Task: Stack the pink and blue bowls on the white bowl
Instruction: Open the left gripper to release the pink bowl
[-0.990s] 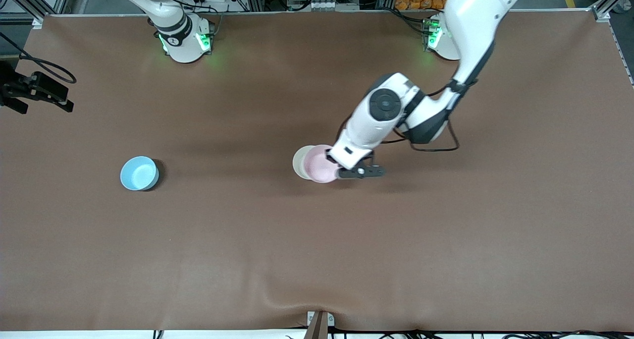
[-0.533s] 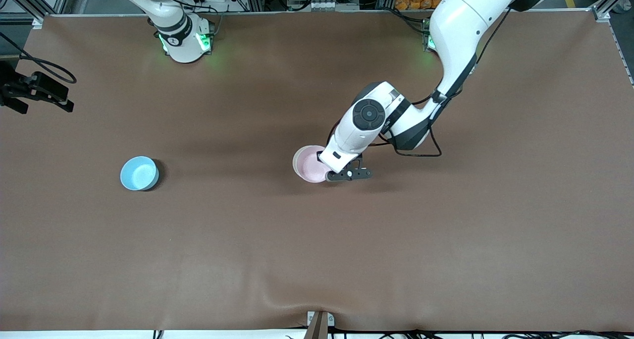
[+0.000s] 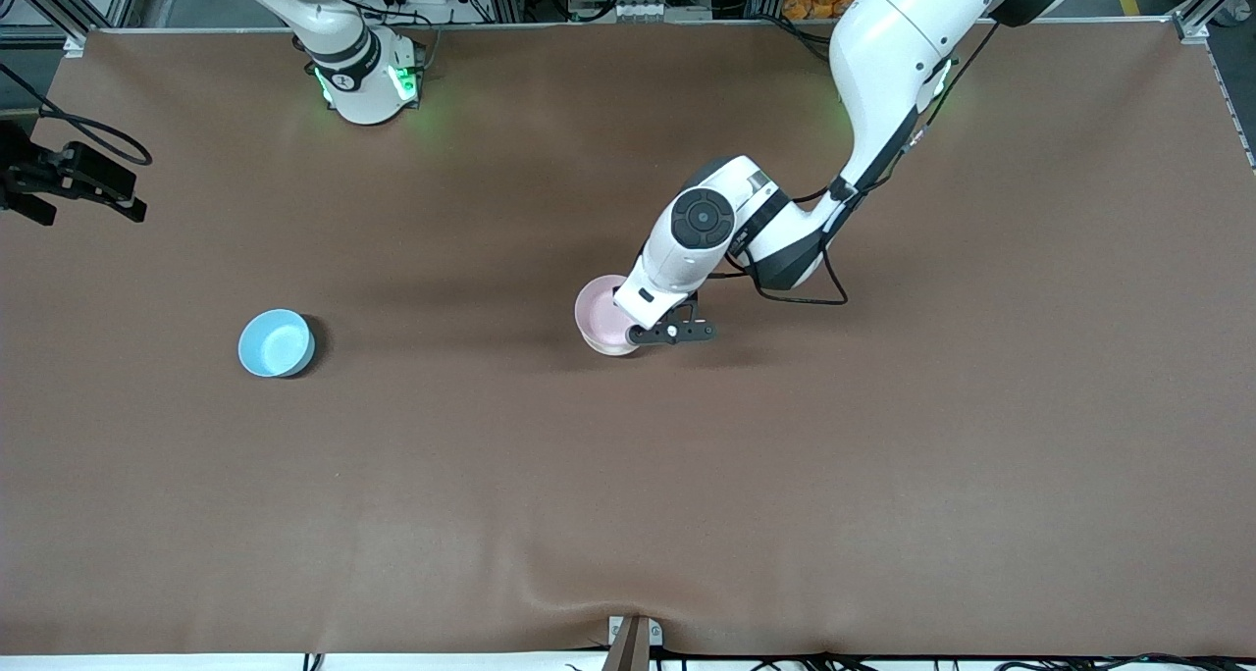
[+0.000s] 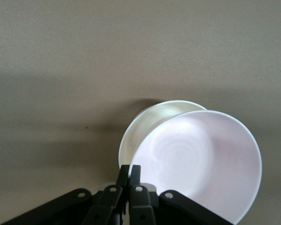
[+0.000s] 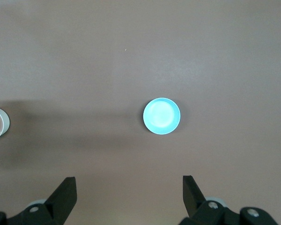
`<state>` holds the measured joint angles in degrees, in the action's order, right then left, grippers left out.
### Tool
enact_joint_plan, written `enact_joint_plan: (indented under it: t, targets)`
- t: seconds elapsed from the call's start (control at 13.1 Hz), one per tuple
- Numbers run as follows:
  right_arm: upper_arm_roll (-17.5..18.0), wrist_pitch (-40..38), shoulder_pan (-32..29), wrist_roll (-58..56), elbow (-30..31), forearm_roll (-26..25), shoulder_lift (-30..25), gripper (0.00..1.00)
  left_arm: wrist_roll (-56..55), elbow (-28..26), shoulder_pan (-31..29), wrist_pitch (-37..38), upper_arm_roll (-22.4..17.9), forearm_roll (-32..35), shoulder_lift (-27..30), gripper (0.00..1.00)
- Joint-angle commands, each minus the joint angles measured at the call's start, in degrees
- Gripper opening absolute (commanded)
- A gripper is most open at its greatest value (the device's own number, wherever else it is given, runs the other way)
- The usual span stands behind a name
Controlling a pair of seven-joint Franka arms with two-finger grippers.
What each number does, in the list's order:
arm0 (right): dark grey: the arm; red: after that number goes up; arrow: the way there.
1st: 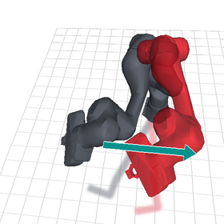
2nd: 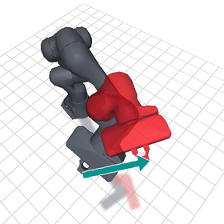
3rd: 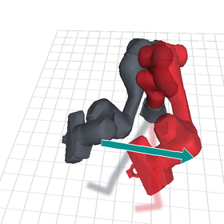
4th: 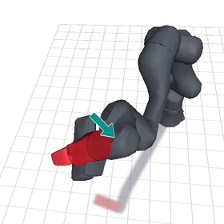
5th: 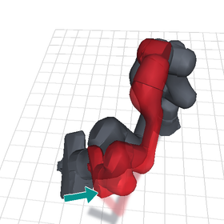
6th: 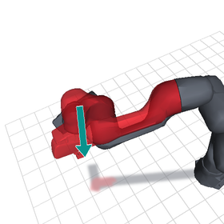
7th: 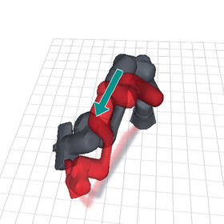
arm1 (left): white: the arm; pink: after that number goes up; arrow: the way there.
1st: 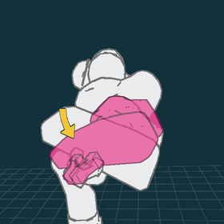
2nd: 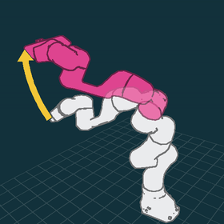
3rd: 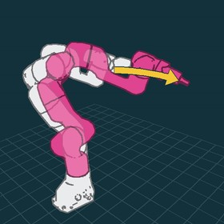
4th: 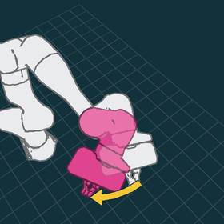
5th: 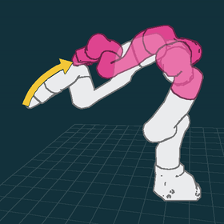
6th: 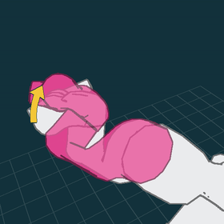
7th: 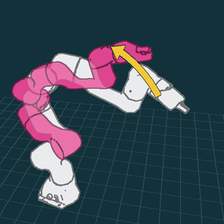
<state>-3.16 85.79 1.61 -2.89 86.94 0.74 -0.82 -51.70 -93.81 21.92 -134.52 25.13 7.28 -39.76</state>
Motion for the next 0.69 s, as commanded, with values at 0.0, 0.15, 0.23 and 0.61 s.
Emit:
enact_joint_plan:
  t: [0.0, 0.15, 0.23, 0.61]
  targets:
    - [-0.35, 0.25, 0.68, 0.26, 0.25, -0.30, -0.15, 1.00, -3.13, 1.17, 0.75, 0.57, -0.78, 1.06, -0.94, 1.00]
    - [-0.35, 0.25, 0.68, 0.26, 0.25, -0.30, -0.15, 1.00, -5.59, 1.08, -0.29, 4.23, -0.78, 1.06, 0.63, 1.00]
    - [-0.35, 0.25, 0.68, 0.26, 0.16, -0.30, -0.15, 1.00, -5.60, 1.69, -1.35, 9.49, -0.87, 1.06, 3.25, 1.00]
    - [-0.35, 0.08, 0.68, 0.26, 0.16, -0.39, -0.15, 1.00, -2.19, 1.87, -11.88, 27.79, -0.60, 0.80, 21.96, 1.00]
